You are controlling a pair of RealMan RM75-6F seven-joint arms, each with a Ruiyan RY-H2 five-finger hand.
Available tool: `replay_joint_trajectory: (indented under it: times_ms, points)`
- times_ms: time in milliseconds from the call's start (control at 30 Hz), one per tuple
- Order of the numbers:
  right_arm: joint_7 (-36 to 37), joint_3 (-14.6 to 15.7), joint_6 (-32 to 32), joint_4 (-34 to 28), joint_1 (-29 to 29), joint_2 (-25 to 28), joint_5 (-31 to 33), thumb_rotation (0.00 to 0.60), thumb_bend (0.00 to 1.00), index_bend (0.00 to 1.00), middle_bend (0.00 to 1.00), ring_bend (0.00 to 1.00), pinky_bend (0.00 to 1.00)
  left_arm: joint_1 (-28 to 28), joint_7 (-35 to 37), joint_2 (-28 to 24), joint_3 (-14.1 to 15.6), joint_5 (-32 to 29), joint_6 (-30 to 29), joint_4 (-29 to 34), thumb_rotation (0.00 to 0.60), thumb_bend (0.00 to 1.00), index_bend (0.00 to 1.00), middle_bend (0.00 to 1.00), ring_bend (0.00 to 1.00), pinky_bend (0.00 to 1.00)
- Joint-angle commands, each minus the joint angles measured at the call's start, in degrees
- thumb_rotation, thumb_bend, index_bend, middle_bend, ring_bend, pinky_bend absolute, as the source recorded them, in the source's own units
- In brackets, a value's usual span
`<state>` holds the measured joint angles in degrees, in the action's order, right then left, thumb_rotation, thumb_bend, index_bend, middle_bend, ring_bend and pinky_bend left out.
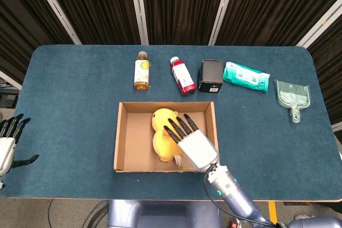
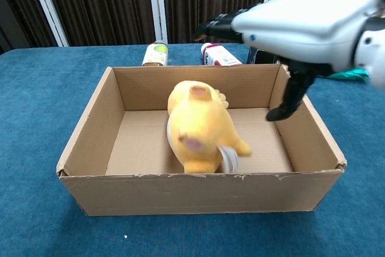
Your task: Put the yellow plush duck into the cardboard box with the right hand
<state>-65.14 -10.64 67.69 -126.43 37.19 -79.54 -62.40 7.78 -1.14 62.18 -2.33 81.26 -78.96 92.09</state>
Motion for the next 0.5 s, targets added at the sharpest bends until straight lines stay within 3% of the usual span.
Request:
replay_joint_trajectory:
  times_ms: [33,200,267,400,500]
  points:
    - [-1.24,1.76,4.11,-2.03,-2.59,3.97,-1.75,0.600,0.00,0.00,0.00,0.00,0.00,-0.21,0.15,-0.11,0.05,0.30,-0.49,0.13,0.600,0.00,0.09,0.00,0.00,0.00]
    - [3.09,3.56,11.12,-2.65,-8.16,10.43,-5.97,0.600,0.00,0.00,0.00,0.00,0.00,-0.41,0.08,-0.14,0.08,0.63,-1.02,0.22,0.600,0.00,0.05,0.00,0.00,0.00]
    - [8.86,4.43,14.06,-0.65,-11.38,12.97,-8.23,0.600,0.00,0.00,0.00,0.00,0.00,-0.40,-0.13,-0.03,0.12,0.90,-1.16,0.23,0.600,0.00,0.01,0.00,0.00,0.00]
    - [23.48,5.76,18.55,8.29,-17.25,15.37,-10.52,0.600,0.00,0.00,0.00,0.00,0.00,-0.35,0.02,0.61,-0.01,2.02,-2.13,-0.01,0.600,0.00,0.00,0.00,0.00,0.00]
    - [30.75,5.64,21.99,14.97,-21.03,13.89,-8.03,0.600,0.00,0.00,0.00,0.00,0.00,-0.33,0.04,1.23,-0.03,2.82,-2.78,-0.59,0.600,0.00,0.00,0.00,0.00,0.00]
